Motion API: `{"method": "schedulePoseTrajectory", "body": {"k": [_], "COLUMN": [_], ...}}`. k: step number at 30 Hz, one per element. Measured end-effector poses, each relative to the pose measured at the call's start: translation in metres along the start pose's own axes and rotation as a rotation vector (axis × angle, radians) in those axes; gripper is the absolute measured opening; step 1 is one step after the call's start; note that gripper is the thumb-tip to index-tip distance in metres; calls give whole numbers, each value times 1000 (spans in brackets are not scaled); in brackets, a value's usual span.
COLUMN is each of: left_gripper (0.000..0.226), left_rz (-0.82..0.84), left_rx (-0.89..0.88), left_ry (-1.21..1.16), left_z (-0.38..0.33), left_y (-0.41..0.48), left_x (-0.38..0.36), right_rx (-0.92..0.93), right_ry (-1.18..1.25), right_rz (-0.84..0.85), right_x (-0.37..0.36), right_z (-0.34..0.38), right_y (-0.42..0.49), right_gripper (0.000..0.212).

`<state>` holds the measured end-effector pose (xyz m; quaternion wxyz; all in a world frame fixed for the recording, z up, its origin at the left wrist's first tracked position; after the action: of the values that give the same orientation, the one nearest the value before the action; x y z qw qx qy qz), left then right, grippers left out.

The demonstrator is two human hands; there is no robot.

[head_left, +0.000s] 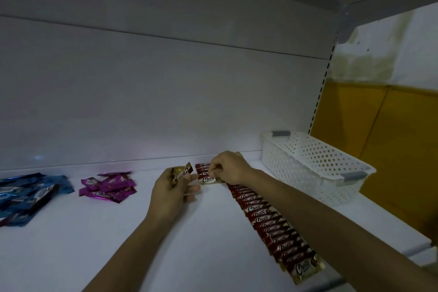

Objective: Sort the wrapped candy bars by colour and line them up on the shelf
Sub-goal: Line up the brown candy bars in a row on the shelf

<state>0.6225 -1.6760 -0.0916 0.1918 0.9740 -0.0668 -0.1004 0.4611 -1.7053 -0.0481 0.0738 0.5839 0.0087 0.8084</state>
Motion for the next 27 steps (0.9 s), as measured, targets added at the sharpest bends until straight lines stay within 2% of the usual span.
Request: {"method": "schedulePoseTrajectory", "body": {"k": [3, 14, 20, 27], "left_gripper": [8, 17, 4, 8], "left_rz": [-1, 1, 6, 54], "left_rx": [-21, -49, -53, -57], "left_ry": [15, 82, 95, 129], "left_z": [-1, 2, 4, 5], "left_y": [2, 5, 6, 5], "left_x": [0, 1, 2, -1], "right_rx": [-9, 1, 17, -1], "right_ry": [2, -25, -12, -36], "right_rz": [-10, -43, -70, -55], "right_x": [-3, -2, -3, -3], "right_z": [-1, -6, -7, -9], "right_y": [7, 16, 10, 6], "right_gripper": [12, 11, 13, 17]}}
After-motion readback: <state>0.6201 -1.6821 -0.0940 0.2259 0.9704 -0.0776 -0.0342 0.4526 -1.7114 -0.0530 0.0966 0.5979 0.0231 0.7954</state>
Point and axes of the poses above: each hand's wrist, its own y-axis towards the middle knuckle, its own x-axis out of the back of the hand, z = x × y, the point moved 7 cm from there along y, towards the middle knuckle, and after that the axes turned 15 degrees about -x, right-handed, at the moved point
